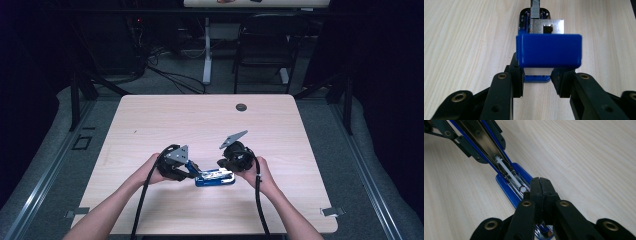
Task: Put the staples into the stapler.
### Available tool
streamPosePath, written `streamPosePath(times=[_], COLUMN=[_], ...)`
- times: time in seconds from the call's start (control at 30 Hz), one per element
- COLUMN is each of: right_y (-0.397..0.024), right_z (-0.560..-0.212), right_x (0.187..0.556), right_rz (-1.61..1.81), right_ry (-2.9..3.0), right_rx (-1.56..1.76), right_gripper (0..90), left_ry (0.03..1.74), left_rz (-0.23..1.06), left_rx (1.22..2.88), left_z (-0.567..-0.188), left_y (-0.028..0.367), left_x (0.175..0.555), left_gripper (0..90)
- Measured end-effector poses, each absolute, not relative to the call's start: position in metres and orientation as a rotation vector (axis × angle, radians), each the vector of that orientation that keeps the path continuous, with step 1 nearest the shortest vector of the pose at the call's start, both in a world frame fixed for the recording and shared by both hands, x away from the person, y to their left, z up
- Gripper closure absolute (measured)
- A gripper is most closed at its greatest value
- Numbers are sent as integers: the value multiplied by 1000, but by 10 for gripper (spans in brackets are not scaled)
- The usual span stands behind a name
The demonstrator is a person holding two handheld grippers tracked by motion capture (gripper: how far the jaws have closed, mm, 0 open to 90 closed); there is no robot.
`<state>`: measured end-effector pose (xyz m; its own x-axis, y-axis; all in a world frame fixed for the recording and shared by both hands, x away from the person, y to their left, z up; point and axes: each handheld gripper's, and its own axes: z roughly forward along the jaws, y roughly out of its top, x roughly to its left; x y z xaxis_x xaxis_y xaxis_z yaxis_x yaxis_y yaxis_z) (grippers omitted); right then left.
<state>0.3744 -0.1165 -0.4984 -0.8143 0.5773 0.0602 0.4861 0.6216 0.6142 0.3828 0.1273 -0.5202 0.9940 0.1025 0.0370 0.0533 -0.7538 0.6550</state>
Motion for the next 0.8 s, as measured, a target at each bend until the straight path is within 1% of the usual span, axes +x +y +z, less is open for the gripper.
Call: streamPosePath(times=[0.23, 0.8], right_y=[-108, -94], right_z=[-497, -476], right_x=[370, 355], right_rz=[980, 1077], right_ry=[2702, 2681], right_rx=[859, 771], right_gripper=[900, 900], left_ry=[94, 77], left_rz=[105, 128], left_rx=[2440, 2444], left_z=[-518, -516], left_y=[124, 111], left_x=[382, 381], left_gripper=[659, 660])
